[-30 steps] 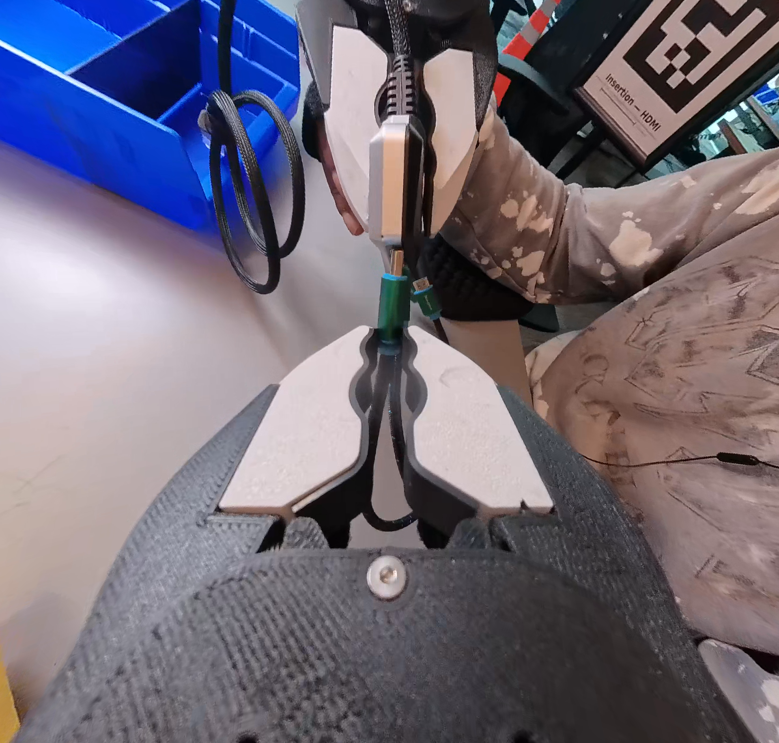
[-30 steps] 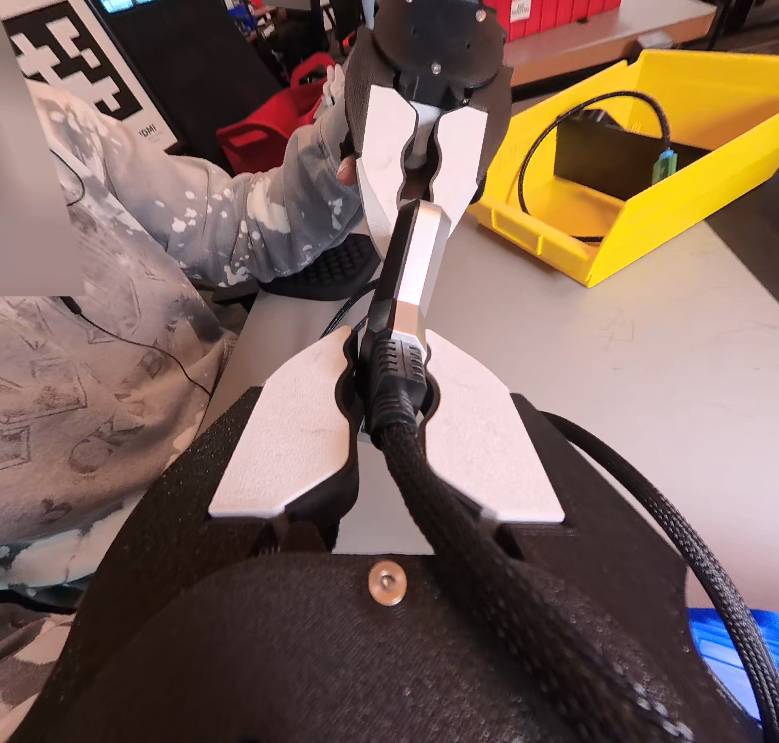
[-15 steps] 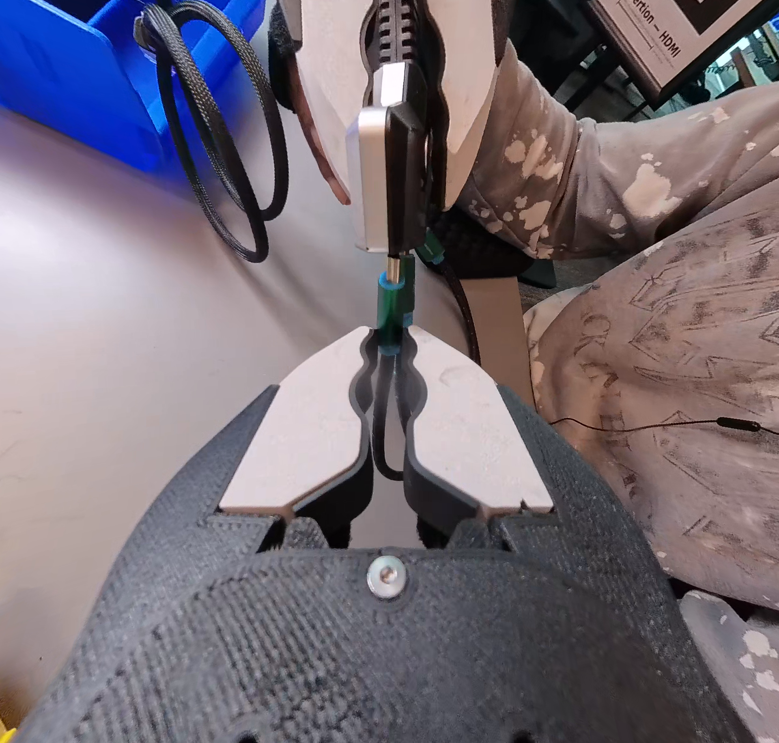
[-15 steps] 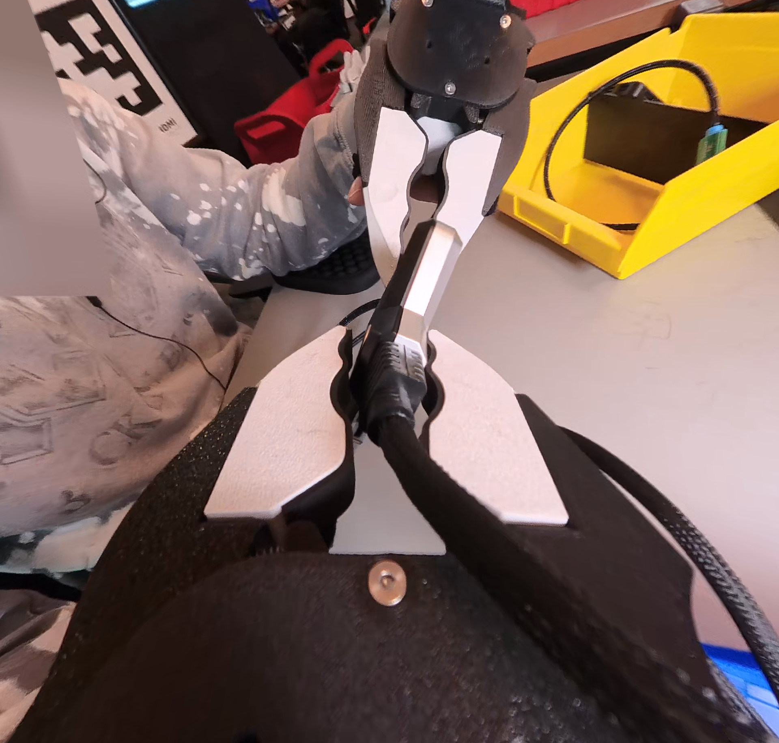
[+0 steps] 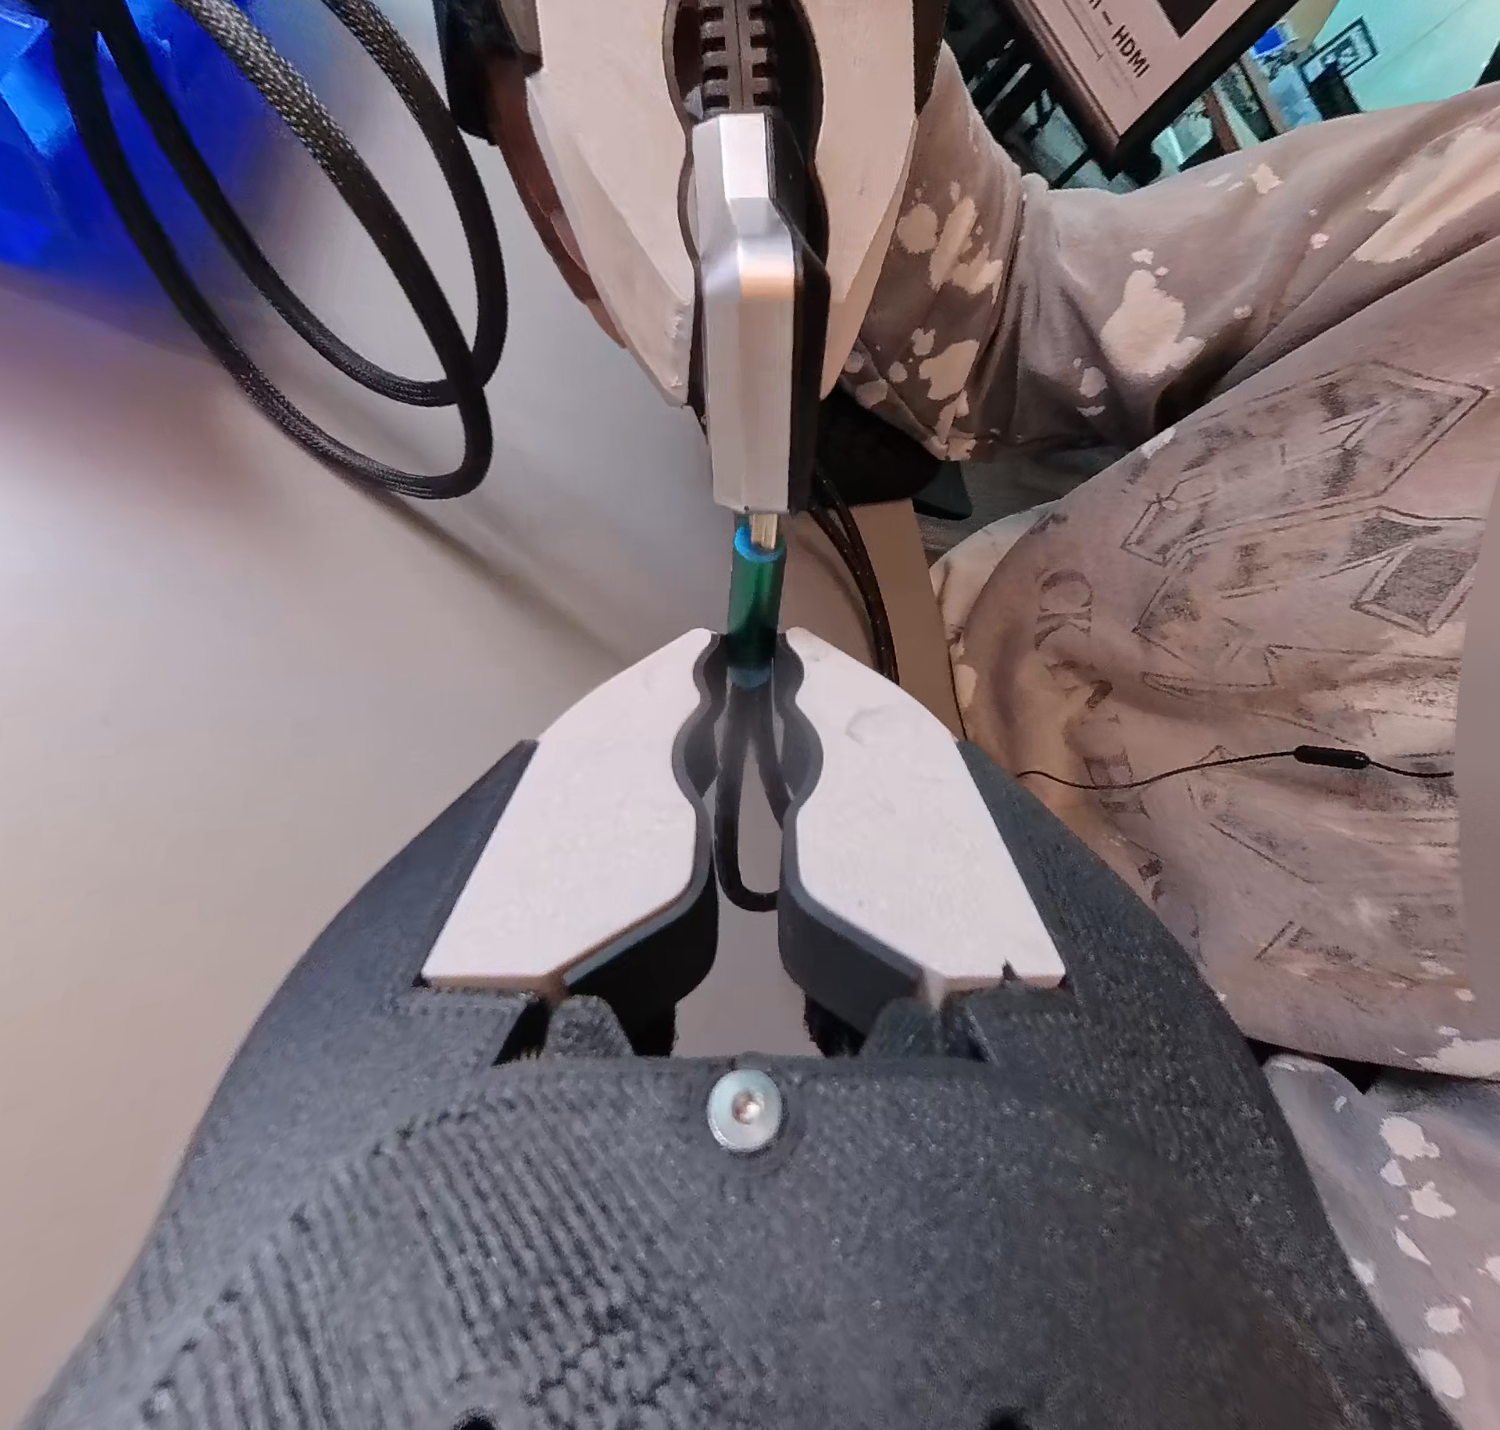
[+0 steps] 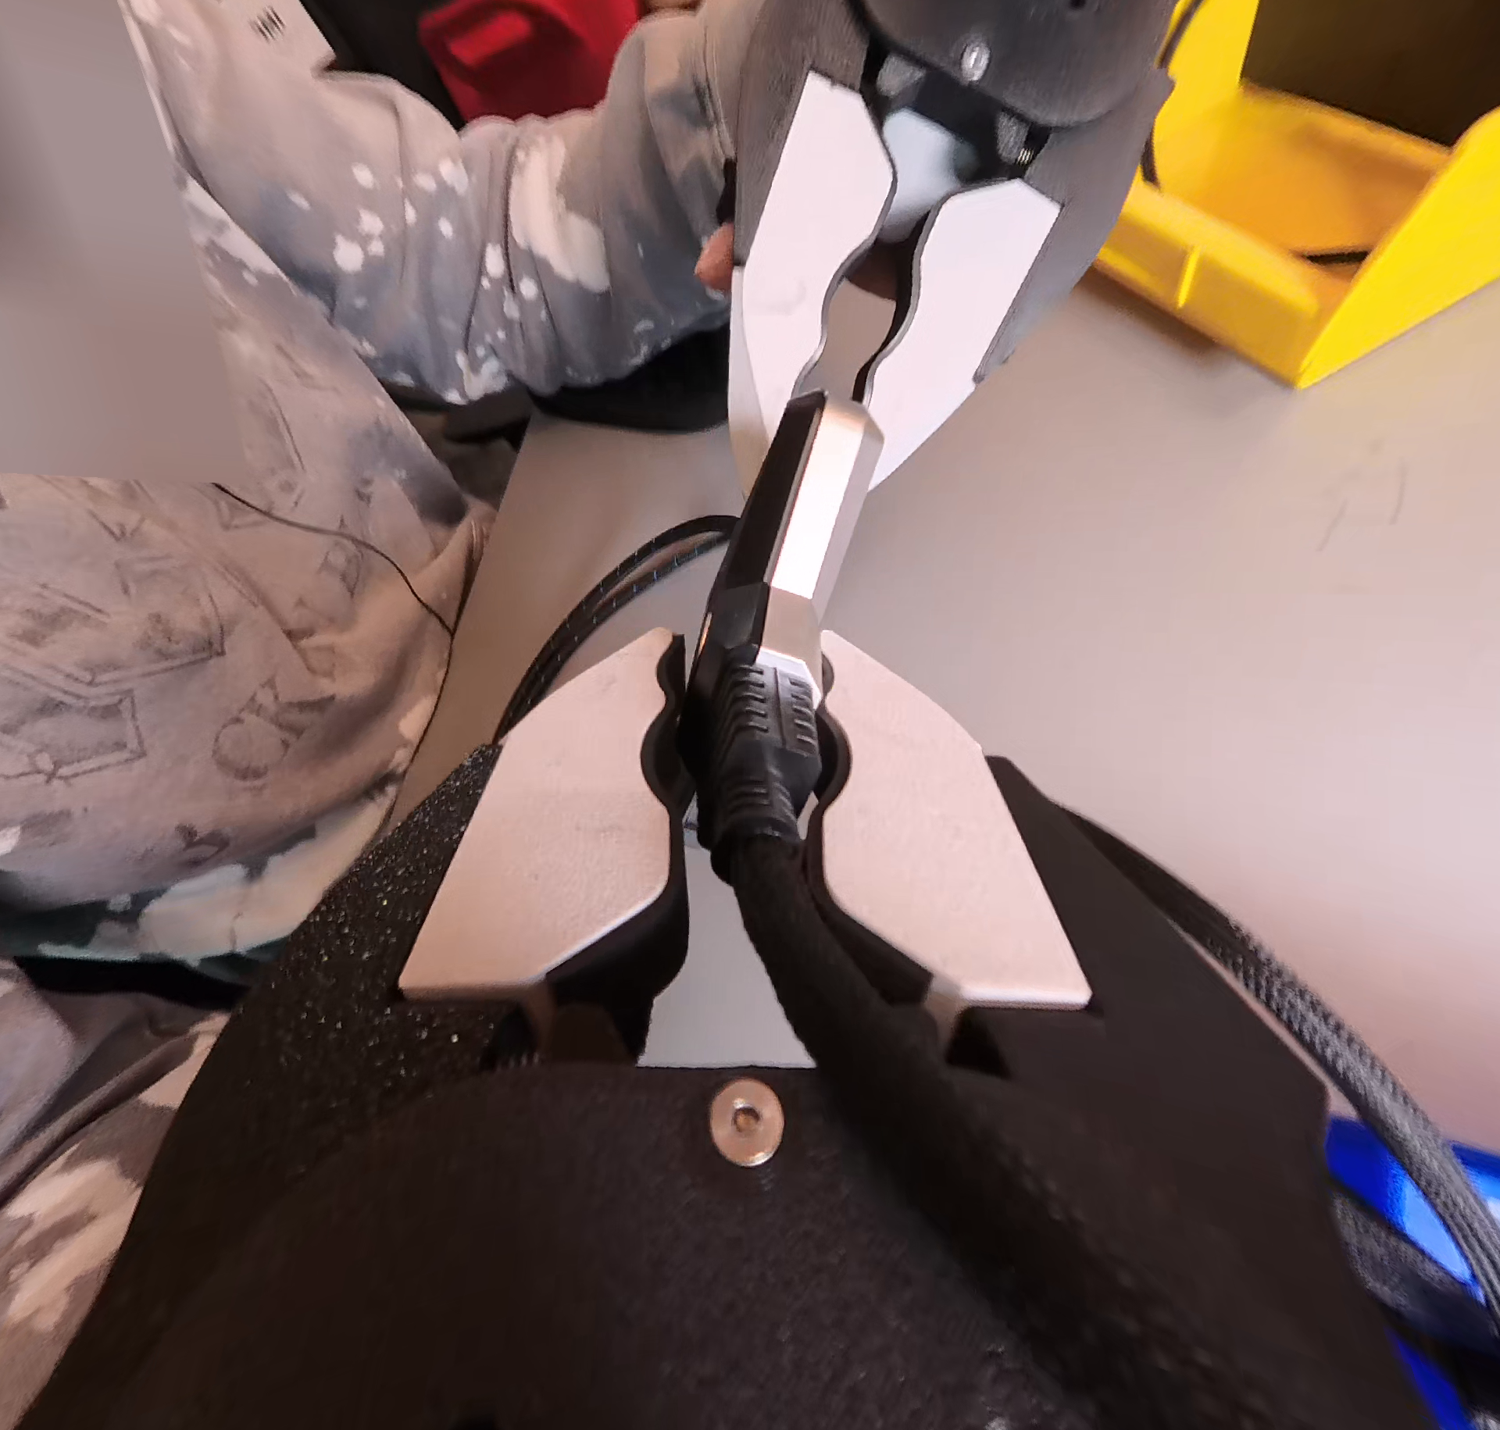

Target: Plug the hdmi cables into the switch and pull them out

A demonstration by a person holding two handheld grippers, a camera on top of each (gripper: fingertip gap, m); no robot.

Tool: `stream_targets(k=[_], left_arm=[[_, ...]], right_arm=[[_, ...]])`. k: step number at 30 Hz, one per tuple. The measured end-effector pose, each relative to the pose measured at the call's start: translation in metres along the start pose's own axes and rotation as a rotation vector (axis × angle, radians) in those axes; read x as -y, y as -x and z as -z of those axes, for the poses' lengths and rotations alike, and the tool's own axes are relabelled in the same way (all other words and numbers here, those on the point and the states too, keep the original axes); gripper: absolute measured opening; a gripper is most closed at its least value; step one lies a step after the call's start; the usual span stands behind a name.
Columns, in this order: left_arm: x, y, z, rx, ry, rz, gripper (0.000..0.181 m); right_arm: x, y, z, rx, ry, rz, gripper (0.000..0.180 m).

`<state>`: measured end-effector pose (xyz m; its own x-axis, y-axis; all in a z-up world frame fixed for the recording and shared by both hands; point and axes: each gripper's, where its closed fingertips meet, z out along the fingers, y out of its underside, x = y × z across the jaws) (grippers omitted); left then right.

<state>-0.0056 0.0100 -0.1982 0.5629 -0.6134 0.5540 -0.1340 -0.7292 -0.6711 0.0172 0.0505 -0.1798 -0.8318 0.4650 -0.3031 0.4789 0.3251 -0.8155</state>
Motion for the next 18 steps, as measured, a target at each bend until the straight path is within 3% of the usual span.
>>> stream_targets(k=[11,18], left_arm=[[0.014,0.009,0.006,-0.146,-0.181,0.063,0.012],[0.007,0.011,0.008,-0.148,-0.16,0.056,0.012]], right_arm=[[-0.003,-0.008,0.006,-0.028,-0.021,-0.027,0.026],[-0.009,-0.011,-0.003,-0.033,0.03,-0.049,0.025]])
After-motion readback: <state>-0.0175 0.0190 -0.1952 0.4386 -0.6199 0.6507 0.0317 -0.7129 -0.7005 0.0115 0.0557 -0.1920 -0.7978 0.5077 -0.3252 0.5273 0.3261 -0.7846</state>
